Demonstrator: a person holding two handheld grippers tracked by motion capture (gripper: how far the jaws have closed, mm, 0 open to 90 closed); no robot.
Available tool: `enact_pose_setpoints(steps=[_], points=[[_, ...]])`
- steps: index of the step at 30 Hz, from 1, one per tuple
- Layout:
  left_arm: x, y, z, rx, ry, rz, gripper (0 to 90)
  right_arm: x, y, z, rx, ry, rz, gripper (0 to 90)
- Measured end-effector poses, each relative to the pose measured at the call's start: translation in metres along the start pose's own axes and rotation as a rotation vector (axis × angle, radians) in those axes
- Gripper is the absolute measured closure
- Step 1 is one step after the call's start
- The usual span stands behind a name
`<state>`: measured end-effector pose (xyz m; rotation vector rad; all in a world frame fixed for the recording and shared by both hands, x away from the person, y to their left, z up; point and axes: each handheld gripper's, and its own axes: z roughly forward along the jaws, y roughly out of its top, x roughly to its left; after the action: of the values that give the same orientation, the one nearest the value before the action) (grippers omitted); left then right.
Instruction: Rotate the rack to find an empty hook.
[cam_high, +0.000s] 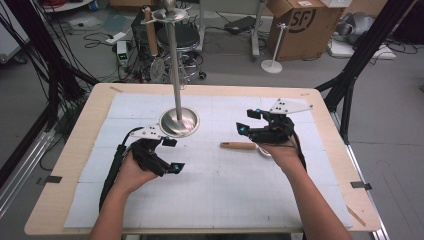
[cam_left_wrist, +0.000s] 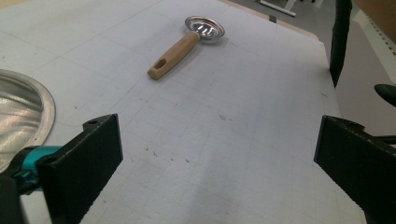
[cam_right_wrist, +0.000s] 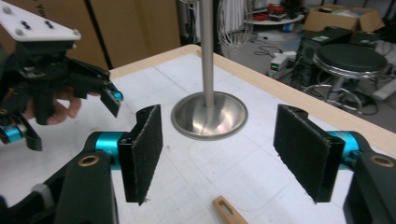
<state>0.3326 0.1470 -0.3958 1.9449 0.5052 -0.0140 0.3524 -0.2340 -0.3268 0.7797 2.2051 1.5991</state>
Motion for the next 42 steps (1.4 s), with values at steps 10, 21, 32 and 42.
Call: enact_pose_setpoints(steps=[10,21,32,42], points=[[0.000,0.000,0.000,-0.002,0.002,-0.002,1.6,0.002,-0.018,-0.010,-0.023,-0.036,0.009,27.4],[0.000,-0.001,0.000,0.000,0.001,0.000,1.6,0.005,-0.046,-0.014,-0.013,-0.011,0.025,24.0],[-0.002,-0.003,-0.002,-0.022,-0.009,0.004,1.6,0.009,-0.071,-0.017,0.013,0.027,0.055,20.0],[-0.005,-0.012,-0.012,-0.060,-0.002,-0.004,1.6,0.014,-0.088,-0.021,0.050,0.051,0.066,17.5]])
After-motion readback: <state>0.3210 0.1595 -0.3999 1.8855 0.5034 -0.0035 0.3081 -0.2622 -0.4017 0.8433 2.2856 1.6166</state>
